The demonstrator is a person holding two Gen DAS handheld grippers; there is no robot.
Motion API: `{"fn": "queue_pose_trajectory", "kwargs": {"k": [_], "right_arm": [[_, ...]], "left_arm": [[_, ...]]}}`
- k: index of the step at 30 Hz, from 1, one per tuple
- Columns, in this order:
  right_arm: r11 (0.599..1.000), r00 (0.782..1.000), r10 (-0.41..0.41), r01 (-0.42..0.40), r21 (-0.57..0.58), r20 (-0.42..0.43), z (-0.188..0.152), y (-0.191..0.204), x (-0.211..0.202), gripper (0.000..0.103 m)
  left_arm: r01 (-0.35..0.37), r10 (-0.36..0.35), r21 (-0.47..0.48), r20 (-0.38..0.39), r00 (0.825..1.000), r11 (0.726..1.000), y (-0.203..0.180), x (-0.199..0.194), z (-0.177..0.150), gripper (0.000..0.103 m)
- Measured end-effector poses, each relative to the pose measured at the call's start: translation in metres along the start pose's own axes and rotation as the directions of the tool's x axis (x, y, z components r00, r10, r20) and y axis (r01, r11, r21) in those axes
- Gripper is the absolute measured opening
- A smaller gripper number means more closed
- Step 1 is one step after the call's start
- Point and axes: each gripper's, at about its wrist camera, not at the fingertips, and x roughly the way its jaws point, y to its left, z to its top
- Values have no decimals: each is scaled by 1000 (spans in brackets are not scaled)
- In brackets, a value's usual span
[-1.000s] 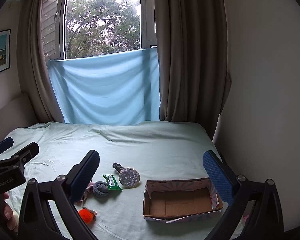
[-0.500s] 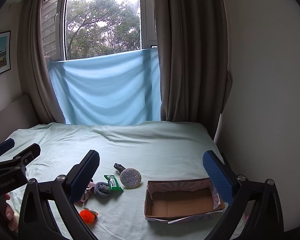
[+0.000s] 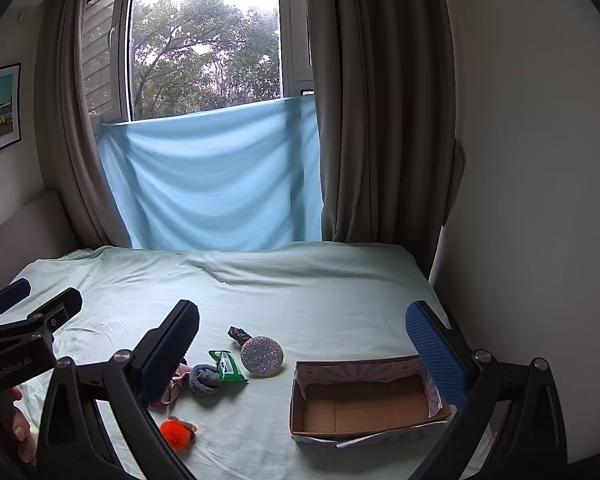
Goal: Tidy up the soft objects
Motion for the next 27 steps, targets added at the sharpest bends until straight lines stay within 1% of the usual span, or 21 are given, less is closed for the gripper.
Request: {"fn": "queue_pose_trajectory", "kwargs": {"k": [10,15,19,21,23,27], "right_arm": [[1000,1000,11,-11,-2,3,0,0,-1,103],[1000,1000,21,-21,-8,-7,2,-3,0,103],[999,998,50,-50,-16,-36,3,-4,2,103],[997,996,74,-75,-33,-48,0,0,6,103],[996,996,79,-81,-48,-46,-5,5,9,103],[997,995,72,-74,-35,-63,-21,20,19,103]], "left_arm": [[-13,13,-1,-2,1000,1000,-2,-1,-2,103],[-19,19,-29,-16,1000,999,4,-3,0,103],[-47,45,-62,-38,998,997,19,-7,-3,103],[-67,64,-71,-41,997,995,31,-7,-11,103],[-80,76,-73,-57,995,994,45,-3,-22,103],[-67,59,-61,-121,991,996,78,19,-43,103]]}}
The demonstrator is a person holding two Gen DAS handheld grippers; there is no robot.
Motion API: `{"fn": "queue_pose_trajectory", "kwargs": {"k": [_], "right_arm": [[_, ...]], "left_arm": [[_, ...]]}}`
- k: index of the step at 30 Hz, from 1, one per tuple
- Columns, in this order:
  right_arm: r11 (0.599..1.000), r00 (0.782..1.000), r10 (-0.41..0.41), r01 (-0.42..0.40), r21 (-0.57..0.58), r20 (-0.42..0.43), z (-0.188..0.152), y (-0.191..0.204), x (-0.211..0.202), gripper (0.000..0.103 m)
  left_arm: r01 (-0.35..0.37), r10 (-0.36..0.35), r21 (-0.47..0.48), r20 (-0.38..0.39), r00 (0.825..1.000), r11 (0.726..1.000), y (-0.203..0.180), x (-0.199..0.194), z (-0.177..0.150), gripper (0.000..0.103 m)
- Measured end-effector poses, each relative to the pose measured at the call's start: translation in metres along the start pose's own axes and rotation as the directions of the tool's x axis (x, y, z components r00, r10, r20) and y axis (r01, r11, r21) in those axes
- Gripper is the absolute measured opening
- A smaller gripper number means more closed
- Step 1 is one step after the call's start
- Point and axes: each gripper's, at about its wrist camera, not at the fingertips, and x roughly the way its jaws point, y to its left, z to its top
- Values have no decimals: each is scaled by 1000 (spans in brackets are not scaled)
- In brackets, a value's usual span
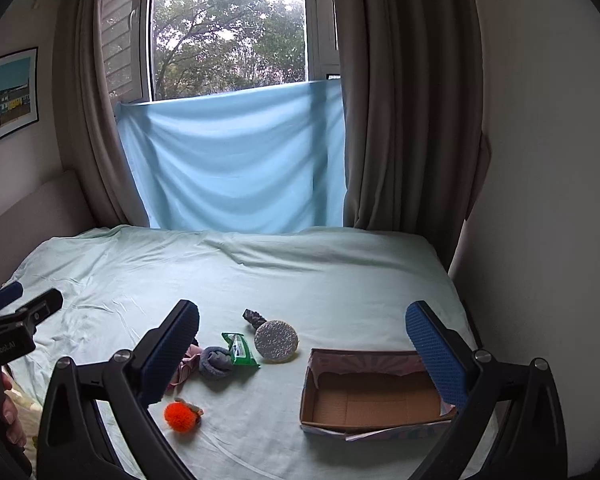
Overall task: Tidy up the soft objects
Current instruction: 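Grasp the pink pouch with the left gripper while the right gripper grasps the orange pompom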
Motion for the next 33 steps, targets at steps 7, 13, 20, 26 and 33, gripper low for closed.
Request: {"fn": "queue_pose_trajectory", "kwargs": {"k": [7,13,20,26,33], "right_arm": [[997,997,-38,42,58,-68,-38,50,32,103],[988,985,-77,96,118,-153,-78,104,77,103],[978,965,-88,130,161,-247,-139,159,142,103],[975,945,-95,152,163,-314,-198,192,199,103],[972,912,-111,183,148,-395,-245,215,245,103]], "left_arm": [[87,-80,44,-142,987,995,63,69,-18,103],[142,-117,86,-248,962,986,117,149,-37,103],[195,-148,95,-364,919,976,158,256,-73,103],[251,-186,86,-460,868,964,161,339,-112,102],[272,-208,42,-540,815,961,141,411,-135,102]]}}
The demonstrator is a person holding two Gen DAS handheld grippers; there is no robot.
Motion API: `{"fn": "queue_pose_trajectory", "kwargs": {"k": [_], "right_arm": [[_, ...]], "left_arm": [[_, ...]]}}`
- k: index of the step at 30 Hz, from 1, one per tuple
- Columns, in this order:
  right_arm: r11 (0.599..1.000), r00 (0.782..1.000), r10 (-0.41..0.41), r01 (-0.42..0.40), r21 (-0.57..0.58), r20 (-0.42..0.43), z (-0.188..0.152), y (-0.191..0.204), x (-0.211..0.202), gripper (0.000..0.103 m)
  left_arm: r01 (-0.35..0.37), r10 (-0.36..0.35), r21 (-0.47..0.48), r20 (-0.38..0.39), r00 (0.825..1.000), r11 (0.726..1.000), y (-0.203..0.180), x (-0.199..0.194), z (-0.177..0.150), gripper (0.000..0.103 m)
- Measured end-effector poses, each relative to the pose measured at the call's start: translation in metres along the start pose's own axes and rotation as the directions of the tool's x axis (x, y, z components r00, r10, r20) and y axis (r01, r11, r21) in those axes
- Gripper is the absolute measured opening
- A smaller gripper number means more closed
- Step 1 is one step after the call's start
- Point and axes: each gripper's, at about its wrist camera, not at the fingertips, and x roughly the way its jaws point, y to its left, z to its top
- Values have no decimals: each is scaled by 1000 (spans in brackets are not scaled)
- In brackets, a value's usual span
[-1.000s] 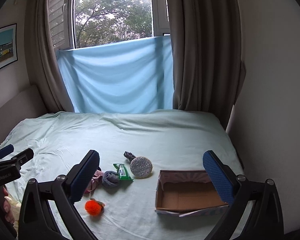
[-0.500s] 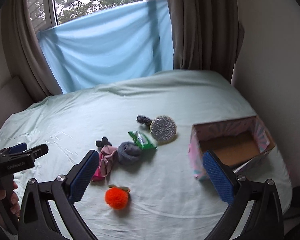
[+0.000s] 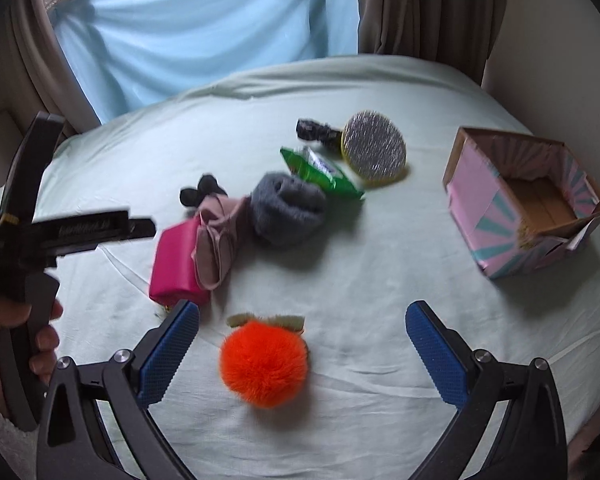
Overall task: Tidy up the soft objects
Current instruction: 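Grasp the pink pouch with the left gripper while the right gripper grasps the orange pompom, then carry the pouch and pompom into the cardboard box and open both grippers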
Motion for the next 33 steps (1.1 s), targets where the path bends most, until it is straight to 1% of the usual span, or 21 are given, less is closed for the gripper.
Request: {"fn": "queue_pose_trajectory", "kwargs": {"k": [2,5,8,10,13,15,16,17,19,21,22,23,24,25,26,28,30,33], "right_arm": [[1000,1000,-3,3,-1,-26,-5,4,11,103],[1000,998,5,-5,-10,-70,-10,8,28,103],[999,993,9,-12,-30,-115,-14,13,41,99],[999,990,6,-11,-33,-139,-16,14,49,99],[999,985,0,-6,-37,-170,-20,14,60,99],[999,983,-5,-3,-44,-184,-21,14,65,99],[999,982,-6,-3,-49,-191,-22,15,67,97],[998,980,-6,-5,-55,-199,-22,16,70,92],[998,975,6,-19,-54,-223,-24,18,76,85],[998,971,18,-32,-53,-239,-24,21,81,81],[998,968,17,-32,-56,-249,-26,22,84,74],[998,964,21,-37,-55,-265,-27,23,88,65],[998,961,26,-41,-50,-277,-27,24,91,60],[998,956,28,-43,-43,-291,-28,24,95,50],[998,955,29,-42,-37,-296,-28,23,96,41],[999,956,31,-39,-23,-293,-27,22,97,36],[999,959,29,-37,-21,-281,-25,21,96,35],[999,966,33,-41,-28,-257,-19,20,91,34]], "left_arm": [[1,-1,9,-37,999,1000,-4,18,4,102],[5,-6,-11,-91,996,1000,-6,38,8,101],[14,-18,-36,-125,992,999,-4,53,9,100],[20,-26,-41,-150,988,999,-4,62,9,100],[5,-12,-38,-179,984,999,-7,73,8,100],[4,-15,-60,-191,981,998,-3,78,6,96],[12,-27,-74,-201,979,997,-1,80,6,90],[23,-42,-90,-212,976,996,1,83,4,82],[34,-54,-99,-213,976,995,2,85,3,79],[46,-62,-83,-206,977,995,-1,83,2,70],[53,-68,-75,-203,977,996,-2,82,2,63],[58,-70,-65,-201,977,996,-2,79,0,59],[53,-62,-52,-200,978,997,-3,77,0,58],[52,-60,-46,-199,978,998,-4,77,-1,56],[54,-62,-45,-197,978,998,-4,76,-1,55],[62,-70,-47,-193,979,997,-1,74,-2,52],[66,-73,-49,-184,980,997,-3,70,-1,50],[43,-48,-36,-164,985,998,0,61,-2,49]]}}
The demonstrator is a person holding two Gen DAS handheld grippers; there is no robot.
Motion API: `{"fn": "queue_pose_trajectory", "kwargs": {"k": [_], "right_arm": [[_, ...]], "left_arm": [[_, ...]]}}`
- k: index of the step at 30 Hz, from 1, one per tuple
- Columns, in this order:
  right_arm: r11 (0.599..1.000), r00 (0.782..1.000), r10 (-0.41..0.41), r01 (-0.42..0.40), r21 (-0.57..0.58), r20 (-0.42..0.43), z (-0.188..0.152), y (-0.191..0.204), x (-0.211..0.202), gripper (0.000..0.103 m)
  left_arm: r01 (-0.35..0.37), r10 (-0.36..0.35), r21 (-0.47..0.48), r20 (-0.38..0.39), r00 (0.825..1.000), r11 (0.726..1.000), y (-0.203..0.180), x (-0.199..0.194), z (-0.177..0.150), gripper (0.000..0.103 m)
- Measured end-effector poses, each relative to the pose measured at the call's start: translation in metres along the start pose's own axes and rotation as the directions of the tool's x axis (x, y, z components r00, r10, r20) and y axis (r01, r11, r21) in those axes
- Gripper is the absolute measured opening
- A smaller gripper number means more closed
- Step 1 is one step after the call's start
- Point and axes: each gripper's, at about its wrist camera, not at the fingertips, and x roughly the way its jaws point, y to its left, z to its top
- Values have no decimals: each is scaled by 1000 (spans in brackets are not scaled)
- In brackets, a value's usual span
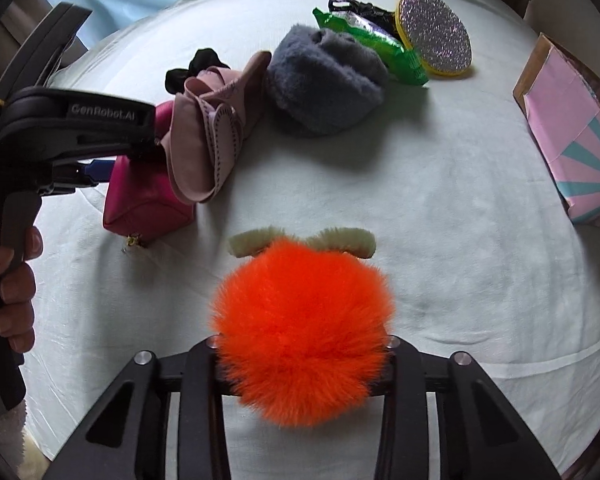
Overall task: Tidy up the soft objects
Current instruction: 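Carry the pouch and pompom into the cardboard box and open both grippers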
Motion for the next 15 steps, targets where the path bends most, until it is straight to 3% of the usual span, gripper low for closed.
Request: {"fn": "queue_pose_trajectory", "kwargs": {"k": [7,15], "right_arm": [[1000,997,24,-24,-4,73,10,-8,-39,33],[999,981,46,-41,-29,187,32,-14,-114,33]], "left_arm": [[-23,24,-16,47,999,1000,6,-43,-8,47],[-60,64,-32,146,987,998,-9,-132,-16,47]]}}
